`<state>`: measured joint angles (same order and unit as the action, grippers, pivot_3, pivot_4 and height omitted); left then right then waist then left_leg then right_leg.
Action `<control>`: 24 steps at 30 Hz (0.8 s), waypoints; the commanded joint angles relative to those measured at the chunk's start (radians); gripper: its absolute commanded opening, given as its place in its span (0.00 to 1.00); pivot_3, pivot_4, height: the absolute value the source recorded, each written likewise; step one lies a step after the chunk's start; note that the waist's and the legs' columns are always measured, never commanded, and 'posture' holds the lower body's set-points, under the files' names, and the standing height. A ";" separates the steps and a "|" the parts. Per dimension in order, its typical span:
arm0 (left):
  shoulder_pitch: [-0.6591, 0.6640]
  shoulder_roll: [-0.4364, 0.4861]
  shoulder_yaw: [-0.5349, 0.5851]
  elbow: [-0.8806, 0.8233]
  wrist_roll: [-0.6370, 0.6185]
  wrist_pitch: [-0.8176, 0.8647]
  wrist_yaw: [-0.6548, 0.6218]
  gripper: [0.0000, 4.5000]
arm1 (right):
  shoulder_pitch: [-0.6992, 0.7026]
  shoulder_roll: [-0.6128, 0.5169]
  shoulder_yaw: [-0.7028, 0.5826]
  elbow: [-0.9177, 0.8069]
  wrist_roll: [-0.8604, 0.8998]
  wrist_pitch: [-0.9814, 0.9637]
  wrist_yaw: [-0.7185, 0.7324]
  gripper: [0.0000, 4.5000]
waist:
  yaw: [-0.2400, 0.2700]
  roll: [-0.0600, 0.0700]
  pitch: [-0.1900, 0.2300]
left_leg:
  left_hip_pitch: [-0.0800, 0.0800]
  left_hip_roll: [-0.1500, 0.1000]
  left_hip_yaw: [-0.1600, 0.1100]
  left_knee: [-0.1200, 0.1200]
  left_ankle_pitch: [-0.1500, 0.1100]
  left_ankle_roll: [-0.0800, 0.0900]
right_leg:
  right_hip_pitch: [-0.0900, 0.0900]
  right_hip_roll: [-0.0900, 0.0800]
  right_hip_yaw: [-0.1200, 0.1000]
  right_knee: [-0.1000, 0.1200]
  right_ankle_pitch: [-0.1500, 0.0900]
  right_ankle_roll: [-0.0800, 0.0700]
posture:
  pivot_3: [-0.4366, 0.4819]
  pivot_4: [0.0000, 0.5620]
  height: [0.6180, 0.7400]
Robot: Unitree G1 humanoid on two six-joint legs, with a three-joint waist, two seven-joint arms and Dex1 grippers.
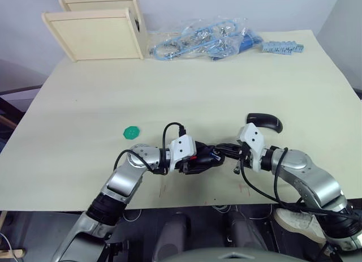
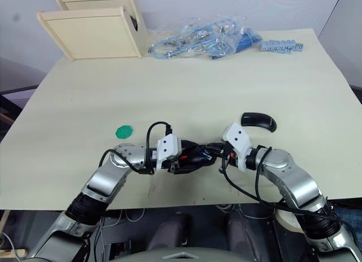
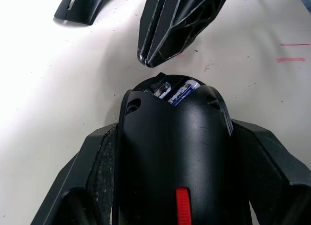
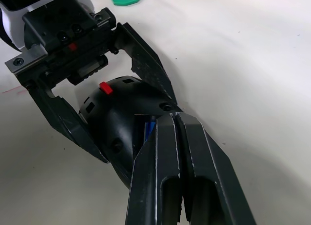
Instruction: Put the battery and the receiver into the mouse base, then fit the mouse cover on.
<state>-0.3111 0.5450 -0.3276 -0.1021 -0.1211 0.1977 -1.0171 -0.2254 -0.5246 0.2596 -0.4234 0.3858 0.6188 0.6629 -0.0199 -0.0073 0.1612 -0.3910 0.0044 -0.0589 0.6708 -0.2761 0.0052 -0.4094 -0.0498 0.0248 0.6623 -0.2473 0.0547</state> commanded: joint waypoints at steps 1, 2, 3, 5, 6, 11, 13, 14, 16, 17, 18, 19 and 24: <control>0.017 0.022 -0.006 0.020 0.019 0.024 -0.005 0.65 | -0.006 0.012 0.001 -0.017 -0.007 -0.023 0.009 0.02 | 0.000 0.000 0.000 | 0.000 0.000 0.000 0.000 0.000 0.000 | 0.000 0.000 0.000 0.000 0.000 0.000 | 0.48 0.27 1.00; 0.016 0.022 -0.006 0.018 0.018 0.027 -0.004 0.65 | -0.005 0.014 0.003 -0.013 -0.013 -0.027 0.011 0.02 | 0.000 0.000 0.000 | 0.000 0.000 0.000 0.000 0.000 0.000 | 0.000 0.000 0.000 0.000 0.000 0.000 | 0.48 0.27 1.00; 0.016 0.022 -0.005 0.016 0.017 0.029 -0.004 0.65 | -0.005 0.016 0.003 -0.010 -0.017 -0.029 0.013 0.02 | 0.000 0.000 0.000 | 0.000 0.000 0.000 0.000 0.000 0.000 | 0.000 0.000 0.000 0.000 0.000 0.000 | 0.48 0.27 1.00; 0.016 0.022 -0.004 0.012 0.016 0.033 -0.004 0.65 | -0.007 0.023 0.005 0.004 -0.026 -0.035 0.017 0.02 | 0.000 0.000 0.000 | 0.000 0.000 0.000 0.000 0.000 0.000 | 0.000 0.000 0.000 0.000 0.000 0.000 | 0.48 0.27 1.00; 0.016 0.022 -0.004 0.011 0.016 0.035 -0.004 0.65 | -0.007 0.026 0.005 0.007 -0.029 -0.036 0.018 0.02 | 0.000 0.000 0.000 | 0.000 0.000 0.000 0.000 0.000 0.000 | 0.000 0.000 0.000 0.000 0.000 0.000 | 0.48 0.27 1.00; 0.015 0.019 -0.006 0.002 0.018 0.044 -0.001 0.65 | -0.008 0.041 0.016 0.028 -0.044 -0.044 0.026 0.02 | -0.001 0.000 0.000 | 0.000 0.000 0.000 0.000 0.000 0.000 | 0.000 0.000 0.000 0.000 0.000 0.000 | 0.48 0.27 1.00; 0.015 0.019 -0.006 0.000 0.017 0.047 0.000 0.65 | -0.009 0.045 0.018 0.031 -0.052 -0.046 0.029 0.02 | -0.001 0.000 0.000 | 0.000 0.000 0.000 0.000 0.000 0.000 | 0.000 0.000 0.000 0.000 0.000 0.000 | 0.48 0.27 1.00; 0.014 0.018 -0.006 -0.001 0.017 0.049 0.000 0.65 | -0.010 0.047 0.021 0.035 -0.056 -0.047 0.032 0.02 | -0.001 0.000 0.000 | 0.000 0.000 0.000 0.000 0.000 0.000 | 0.000 0.000 0.000 0.000 0.000 0.000 | 0.48 0.27 1.00; 0.012 0.017 -0.005 -0.005 0.015 0.055 0.000 0.65 | -0.004 0.045 0.043 0.062 -0.082 -0.061 0.040 0.02 | -0.001 0.000 0.000 | 0.000 0.000 0.000 0.000 0.000 0.000 | 0.000 0.000 0.000 0.000 0.000 0.000 | 0.48 0.27 1.00; 0.012 0.017 -0.005 -0.007 0.016 0.057 0.001 0.65 | -0.002 0.048 0.047 0.070 -0.087 -0.056 0.037 0.02 | -0.001 0.000 0.000 | 0.000 0.000 0.000 0.000 0.000 0.000 | 0.000 0.000 0.000 0.000 0.000 0.000 | 0.48 0.27 1.00; 0.012 0.017 -0.005 -0.008 0.016 0.058 0.000 0.65 | 0.000 0.049 0.048 0.075 -0.090 -0.053 0.035 0.02 | -0.002 0.000 0.000 | 0.001 0.000 0.000 0.000 0.000 0.000 | 0.000 0.000 0.000 0.000 0.000 0.000 | 0.48 0.27 1.00; 0.012 0.019 -0.004 -0.012 0.015 0.062 0.000 0.65 | -0.002 0.047 0.052 0.083 -0.095 -0.046 0.035 0.02 | -0.002 0.000 0.000 | 0.001 0.000 0.000 0.000 0.000 0.000 | 0.000 0.000 0.001 0.000 0.000 0.000 | 0.48 0.27 1.00; 0.012 0.021 -0.001 -0.023 0.013 0.075 0.000 0.65 | 0.003 0.038 0.058 0.118 -0.097 0.013 0.039 0.02 | -0.005 0.000 0.000 | 0.004 0.000 0.000 0.000 0.000 0.000 | 0.002 0.000 0.001 0.000 0.000 0.000 | 0.48 0.27 1.00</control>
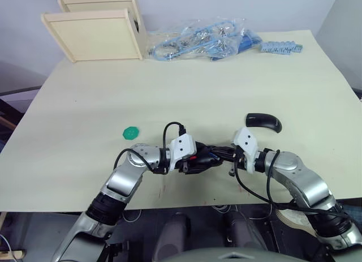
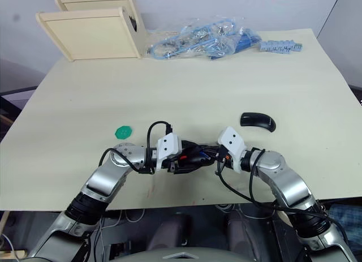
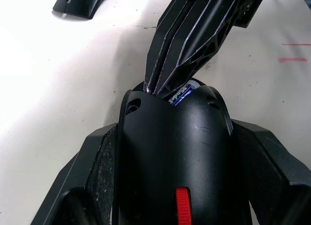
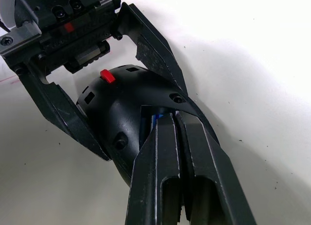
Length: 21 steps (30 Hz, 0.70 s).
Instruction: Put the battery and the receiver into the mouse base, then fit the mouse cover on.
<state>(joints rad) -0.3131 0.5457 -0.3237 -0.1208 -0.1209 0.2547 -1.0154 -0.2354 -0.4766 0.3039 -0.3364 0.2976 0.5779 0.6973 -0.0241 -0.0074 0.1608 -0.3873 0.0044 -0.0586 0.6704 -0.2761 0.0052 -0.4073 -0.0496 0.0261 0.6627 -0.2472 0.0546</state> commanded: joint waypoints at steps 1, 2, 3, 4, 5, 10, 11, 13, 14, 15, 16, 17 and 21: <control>0.014 0.019 -0.005 -0.006 0.013 0.020 -0.002 0.65 | 0.014 -0.008 0.012 0.036 -0.003 0.071 0.003 0.02 | -0.001 0.000 0.000 | 0.002 0.000 0.000 0.000 0.000 0.000 | 0.002 0.000 0.000 0.000 0.000 0.000 | 0.48 0.27 1.00; 0.014 0.019 -0.005 -0.009 0.013 0.022 -0.001 0.65 | 0.016 -0.005 0.010 0.040 0.007 0.093 0.002 0.02 | -0.002 0.000 0.000 | 0.004 0.000 0.000 -0.001 0.000 0.000 | 0.004 0.000 0.000 -0.001 0.000 0.000 | 0.48 0.27 1.00; 0.013 0.019 -0.005 -0.010 0.012 0.025 0.000 0.65 | 0.017 -0.004 0.010 0.044 0.014 0.113 0.002 0.02 | -0.002 0.000 0.000 | 0.005 0.000 0.000 -0.001 0.000 0.000 | 0.005 0.000 0.000 -0.001 0.000 0.000 | 0.48 0.27 1.00; 0.013 0.019 -0.005 -0.013 0.012 0.028 0.000 0.65 | 0.019 -0.002 0.008 0.046 0.020 0.128 0.001 0.02 | -0.003 0.000 0.000 | 0.005 0.000 0.000 -0.001 0.000 0.000 | 0.005 0.000 0.000 -0.001 0.000 0.000 | 0.48 0.27 1.00; 0.014 0.019 -0.005 -0.016 0.011 0.031 0.000 0.65 | 0.023 0.007 -0.002 0.048 0.035 0.153 -0.006 0.02 | -0.003 -0.001 0.000 | 0.006 0.000 0.000 -0.001 0.000 0.000 | 0.006 0.000 0.000 -0.001 -0.001 0.000 | 0.48 0.27 1.00; 0.016 0.020 -0.005 -0.027 0.010 0.040 0.001 0.65 | 0.031 0.020 -0.028 0.054 0.085 0.228 -0.009 0.02 | -0.004 -0.001 -0.001 | 0.006 0.000 0.000 -0.001 0.000 0.000 | 0.006 0.000 0.000 -0.001 -0.001 0.000 | 0.48 0.27 1.00; 0.017 0.021 -0.005 -0.031 0.009 0.043 0.001 0.65 | 0.034 0.023 -0.033 0.055 0.095 0.240 -0.010 0.02 | -0.004 -0.001 -0.001 | 0.006 0.000 -0.001 -0.001 0.000 0.000 | 0.006 0.000 0.000 -0.001 -0.001 0.000 | 0.48 0.27 1.00; 0.019 0.023 -0.004 -0.037 0.006 0.049 0.000 0.65 | 0.033 0.026 -0.028 0.050 0.109 0.267 -0.009 0.02 | -0.005 -0.001 -0.001 | 0.006 0.000 -0.001 -0.001 0.000 0.000 | 0.006 0.000 0.000 -0.001 -0.001 0.000 | 0.48 0.27 1.00; 0.019 0.024 -0.004 -0.039 0.005 0.051 0.000 0.65 | 0.031 0.028 -0.025 0.046 0.114 0.276 -0.010 0.02 | -0.006 -0.002 -0.002 | 0.006 0.000 -0.001 -0.001 0.000 0.000 | 0.006 0.000 0.000 -0.001 -0.001 0.000 | 0.48 0.27 1.00; 0.019 0.024 -0.004 -0.042 0.004 0.054 0.001 0.65 | 0.027 0.027 -0.016 0.041 0.112 0.280 -0.011 0.02 | -0.007 -0.002 -0.002 | 0.006 0.000 -0.001 -0.001 0.000 0.000 | 0.006 0.000 0.000 -0.001 -0.001 0.000 | 0.48 0.27 1.00; 0.019 0.025 -0.004 -0.044 0.003 0.056 0.001 0.65 | 0.024 0.025 -0.011 0.038 0.111 0.281 -0.011 0.02 | -0.008 -0.002 -0.002 | 0.006 0.000 -0.001 -0.001 0.000 0.000 | 0.006 0.000 0.000 -0.001 -0.001 0.000 | 0.48 0.27 1.00; 0.019 0.025 -0.004 -0.049 0.002 0.061 0.002 0.65 | 0.021 0.023 -0.005 0.035 0.108 0.282 -0.012 0.02 | -0.008 -0.002 -0.002 | 0.007 0.000 -0.001 -0.001 0.000 0.000 | 0.006 0.000 0.000 -0.001 -0.001 0.000 | 0.48 0.27 1.00; 0.014 0.026 -0.004 -0.059 -0.001 0.071 0.003 0.65 | -0.001 0.072 -0.059 0.012 0.142 0.263 -0.038 0.02 | -0.010 -0.003 -0.003 | 0.007 0.000 -0.001 -0.001 0.000 0.000 | 0.006 0.000 0.000 -0.001 -0.001 0.000 | 0.48 0.27 1.00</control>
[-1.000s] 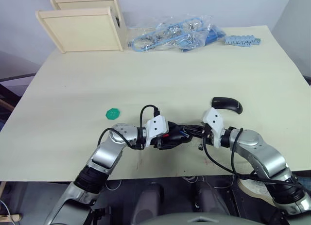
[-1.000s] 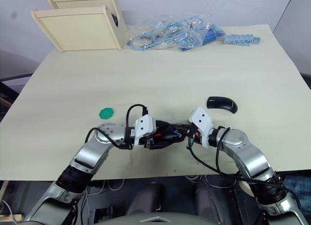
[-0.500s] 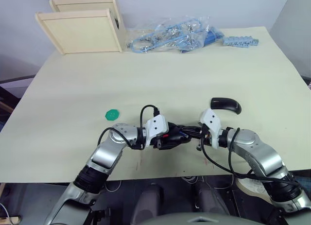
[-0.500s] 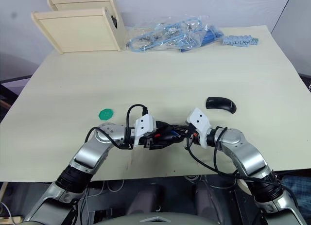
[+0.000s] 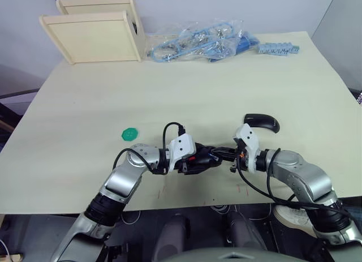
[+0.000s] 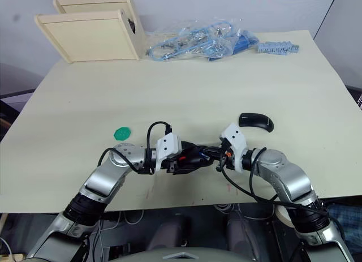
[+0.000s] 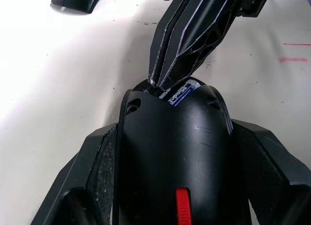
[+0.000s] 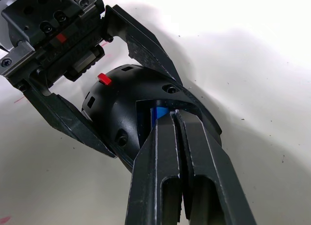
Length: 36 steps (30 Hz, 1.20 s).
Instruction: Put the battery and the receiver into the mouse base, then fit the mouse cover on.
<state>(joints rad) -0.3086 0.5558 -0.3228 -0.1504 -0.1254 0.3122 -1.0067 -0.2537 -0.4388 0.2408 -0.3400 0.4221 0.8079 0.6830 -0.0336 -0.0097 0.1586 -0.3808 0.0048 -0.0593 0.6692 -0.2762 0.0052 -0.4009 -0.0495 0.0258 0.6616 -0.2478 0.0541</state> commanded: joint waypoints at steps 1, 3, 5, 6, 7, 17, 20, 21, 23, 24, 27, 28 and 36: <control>0.008 0.017 -0.004 -0.029 0.003 0.014 -0.006 0.65 | 0.006 0.061 -0.038 0.002 0.047 0.025 -0.035 0.02 | -0.002 -0.001 0.000 | 0.000 0.000 0.000 0.000 0.000 0.000 | 0.000 0.000 0.000 0.000 0.000 0.000 | 0.48 0.27 1.00; 0.006 0.019 -0.004 -0.029 0.002 0.017 -0.007 0.65 | -0.011 0.099 -0.108 -0.031 0.112 0.030 -0.042 0.02 | -0.002 -0.001 0.000 | 0.000 0.000 0.000 0.000 0.000 0.000 | 0.000 0.000 0.000 0.000 0.000 0.000 | 0.48 0.27 1.00; 0.006 0.022 -0.005 -0.032 0.001 0.019 -0.008 0.65 | -0.020 0.084 -0.152 -0.092 0.156 0.028 -0.016 0.02 | -0.002 0.000 0.001 | -0.001 0.000 0.000 0.000 0.000 0.000 | -0.001 0.000 0.000 0.000 0.000 0.000 | 0.48 0.27 1.00; 0.006 0.023 -0.006 -0.033 0.002 0.020 -0.008 0.65 | -0.020 0.074 -0.165 -0.112 0.172 0.029 -0.005 0.02 | -0.002 0.000 0.001 | -0.001 0.000 0.000 0.000 0.000 0.000 | -0.001 0.000 0.000 0.000 0.000 0.000 | 0.48 0.27 1.00; 0.006 0.023 -0.006 -0.034 0.002 0.020 -0.007 0.65 | -0.019 0.067 -0.170 -0.122 0.180 0.031 0.000 0.02 | -0.001 0.000 0.001 | -0.001 0.000 0.000 0.000 0.000 0.000 | -0.001 0.000 0.000 0.000 0.000 0.000 | 0.48 0.27 1.00; 0.010 0.034 0.004 -0.040 -0.017 0.029 -0.016 0.76 | 0.138 -0.158 -0.261 -0.263 0.125 -0.166 0.131 0.00 | 0.000 0.001 0.002 | -0.002 0.000 0.000 0.000 0.000 0.000 | -0.001 0.000 -0.001 0.000 0.000 0.000 | 0.48 0.27 1.00; 0.012 0.042 0.027 -0.050 -0.042 0.035 -0.020 0.99 | 0.188 -0.212 -0.298 -0.261 0.136 -0.188 0.166 0.00 | 0.001 0.001 0.003 | -0.002 0.000 0.000 0.000 0.000 0.000 | -0.001 0.000 0.000 -0.001 0.000 0.000 | 0.48 0.27 1.00; 0.013 0.043 0.036 -0.054 -0.051 0.037 -0.021 0.99 | 0.202 -0.222 -0.309 -0.259 0.137 -0.198 0.169 0.00 | 0.002 0.000 0.003 | -0.002 0.000 0.000 0.000 0.000 0.000 | -0.001 0.000 0.000 -0.001 0.000 0.000 | 0.48 0.27 1.00; 0.017 0.048 0.054 -0.066 -0.069 0.031 -0.026 0.99 | 0.230 -0.235 -0.331 -0.253 0.138 -0.216 0.173 0.00 | 0.002 0.000 0.003 | -0.003 0.000 0.000 0.000 0.000 0.000 | -0.001 0.000 0.000 -0.001 0.000 0.000 | 0.48 0.27 1.00; 0.020 0.052 0.062 -0.072 -0.077 0.026 -0.030 0.99 | 0.243 -0.239 -0.340 -0.249 0.134 -0.227 0.177 0.00 | 0.002 0.000 0.003 | -0.002 0.000 0.000 0.000 0.000 0.000 | -0.001 0.000 0.000 -0.001 0.000 0.000 | 0.48 0.27 1.00; 0.046 0.091 0.122 -0.108 -0.135 0.037 -0.063 0.99 | 0.298 -0.245 -0.380 -0.244 0.136 -0.269 0.186 0.00 | 0.002 0.000 0.003 | -0.003 0.000 0.000 0.000 0.000 0.000 | -0.001 0.000 -0.001 -0.001 0.000 0.000 | 0.48 0.27 1.00; 0.056 0.104 0.139 -0.119 -0.151 0.045 -0.071 0.99 | 0.312 -0.245 -0.390 -0.244 0.138 -0.280 0.187 0.00 | 0.001 0.000 0.003 | -0.003 0.000 0.000 0.000 0.000 0.000 | -0.001 0.000 0.000 -0.001 0.000 0.000 | 0.48 0.27 1.00; 0.162 0.197 0.306 -0.206 -0.313 0.111 -0.115 1.00 | 0.407 -0.263 -0.470 -0.212 0.162 -0.353 0.252 0.23 | 0.006 0.000 0.004 | -0.002 0.001 0.001 0.000 0.000 0.000 | -0.001 0.000 0.000 -0.001 0.000 0.000 | 0.48 0.27 1.00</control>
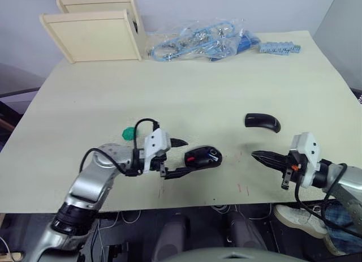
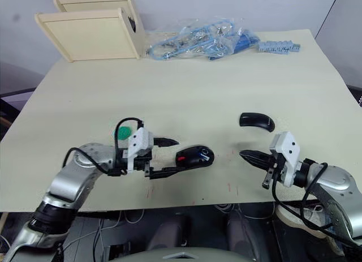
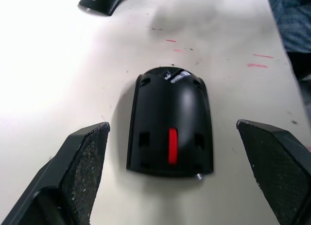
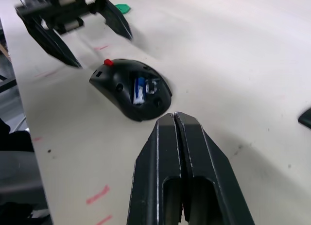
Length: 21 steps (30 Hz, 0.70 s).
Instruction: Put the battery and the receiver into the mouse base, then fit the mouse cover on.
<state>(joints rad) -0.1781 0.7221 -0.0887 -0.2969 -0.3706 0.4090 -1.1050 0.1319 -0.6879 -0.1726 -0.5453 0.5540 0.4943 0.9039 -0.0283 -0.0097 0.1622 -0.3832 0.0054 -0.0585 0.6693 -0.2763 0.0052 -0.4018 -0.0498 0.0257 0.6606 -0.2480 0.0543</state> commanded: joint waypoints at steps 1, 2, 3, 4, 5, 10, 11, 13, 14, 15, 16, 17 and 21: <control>0.049 0.040 0.095 -0.072 -0.094 0.029 -0.020 1.00 | 0.034 -0.017 -0.070 -0.003 0.031 -0.050 0.039 0.36 | 0.001 0.000 0.000 | 0.000 0.000 0.000 0.000 0.000 0.000 | 0.000 0.000 0.000 0.000 0.000 0.000 | 0.48 0.27 1.00; 0.066 0.049 0.117 -0.085 -0.117 0.041 -0.025 1.00 | 0.049 -0.021 -0.083 -0.002 0.030 -0.062 0.048 0.43 | 0.002 0.000 0.001 | 0.000 0.000 0.000 0.000 0.000 0.000 | 0.000 0.000 0.000 0.000 0.000 0.000 | 0.48 0.27 1.00; 0.083 0.059 0.136 -0.096 -0.134 0.049 -0.028 1.00 | 0.065 -0.026 -0.097 -0.001 0.032 -0.071 0.060 0.51 | 0.003 0.000 0.001 | 0.000 0.000 0.000 0.000 0.000 0.000 | 0.000 0.000 0.000 0.000 0.000 0.000 | 0.48 0.27 1.00; 0.107 0.071 0.164 -0.110 -0.159 0.063 -0.033 1.00 | 0.090 -0.033 -0.117 0.001 0.030 -0.085 0.076 0.64 | 0.005 0.000 0.001 | 0.000 0.000 0.000 0.000 0.000 0.000 | 0.000 0.000 0.000 0.000 0.000 0.000 | 0.48 0.27 1.00; 0.124 0.080 0.182 -0.120 -0.177 0.072 -0.036 1.00 | 0.107 -0.038 -0.130 0.004 0.030 -0.096 0.087 0.70 | 0.007 0.000 0.002 | 0.000 0.000 0.000 0.000 0.000 0.000 | 0.000 0.000 0.000 0.000 0.000 0.000 | 0.48 0.27 1.00; 0.234 0.119 0.323 -0.152 -0.248 0.120 -0.019 1.00 | 0.208 -0.046 -0.233 0.005 0.047 -0.123 0.117 0.99 | 0.015 -0.001 0.002 | 0.000 0.001 0.001 0.000 0.000 0.000 | 0.000 0.000 0.000 -0.001 0.000 0.000 | 0.48 0.27 1.00; 0.257 0.123 0.346 -0.163 -0.259 0.128 -0.012 1.00 | 0.220 -0.045 -0.248 0.007 0.050 -0.125 0.116 0.99 | 0.016 -0.001 0.002 | 0.000 0.001 0.001 0.000 0.000 0.000 | 0.000 0.000 0.000 -0.001 0.000 0.000 | 0.48 0.27 1.00; 0.296 0.122 0.389 -0.181 -0.281 0.143 0.005 1.00 | 0.235 -0.043 -0.265 0.011 0.051 -0.130 0.113 0.99 | 0.015 -0.001 0.002 | 0.000 0.001 0.001 0.000 0.000 0.000 | 0.000 0.000 0.000 -0.001 0.000 0.000 | 0.48 0.27 1.00; 0.310 0.121 0.407 -0.190 -0.289 0.147 0.014 1.00 | 0.237 -0.040 -0.271 0.013 0.050 -0.131 0.107 0.99 | 0.015 -0.001 0.002 | 0.000 0.001 0.001 0.000 0.000 0.000 | 0.000 0.000 0.001 -0.001 0.000 0.000 | 0.48 0.27 1.00; 0.321 0.118 0.425 -0.196 -0.297 0.149 0.025 1.00 | 0.236 -0.037 -0.278 0.014 0.052 -0.129 0.100 0.99 | 0.015 -0.001 0.002 | 0.001 0.001 0.001 0.000 0.000 0.000 | 0.000 0.000 0.001 -0.001 0.000 0.000 | 0.48 0.27 1.00; 0.328 0.116 0.435 -0.201 -0.301 0.150 0.033 1.00 | 0.234 -0.036 -0.282 0.015 0.054 -0.128 0.095 0.99 | 0.015 -0.001 0.002 | 0.001 0.002 0.001 0.000 0.000 0.000 | 0.000 0.000 0.001 -0.001 0.000 0.000 | 0.48 0.27 1.00; 0.335 0.118 0.445 -0.204 -0.309 0.154 0.036 1.00 | 0.232 -0.035 -0.284 0.016 0.055 -0.125 0.089 0.99 | 0.016 -0.001 0.002 | 0.001 0.002 0.001 0.000 0.000 0.000 | 0.000 0.000 0.001 -0.001 0.000 0.000 | 0.48 0.27 1.00; 0.356 0.045 0.506 -0.198 -0.376 0.072 0.005 1.00 | 0.196 -0.028 -0.281 0.032 0.044 -0.111 0.028 0.99 | 0.016 -0.001 0.003 | 0.001 0.001 0.003 0.000 0.000 0.000 | 0.000 0.000 0.002 -0.002 0.000 0.000 | 0.48 0.27 1.00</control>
<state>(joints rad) 0.1653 0.7670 0.3664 -0.4679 -0.7168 0.5093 -1.0916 0.3358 -0.7192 -0.4194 -0.5048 0.5916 0.3875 0.9581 -0.0127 -0.0108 0.1647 -0.3825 0.0068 -0.0550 0.6692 -0.2764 0.0049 -0.4014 -0.0500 0.0276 0.6586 -0.2482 0.0540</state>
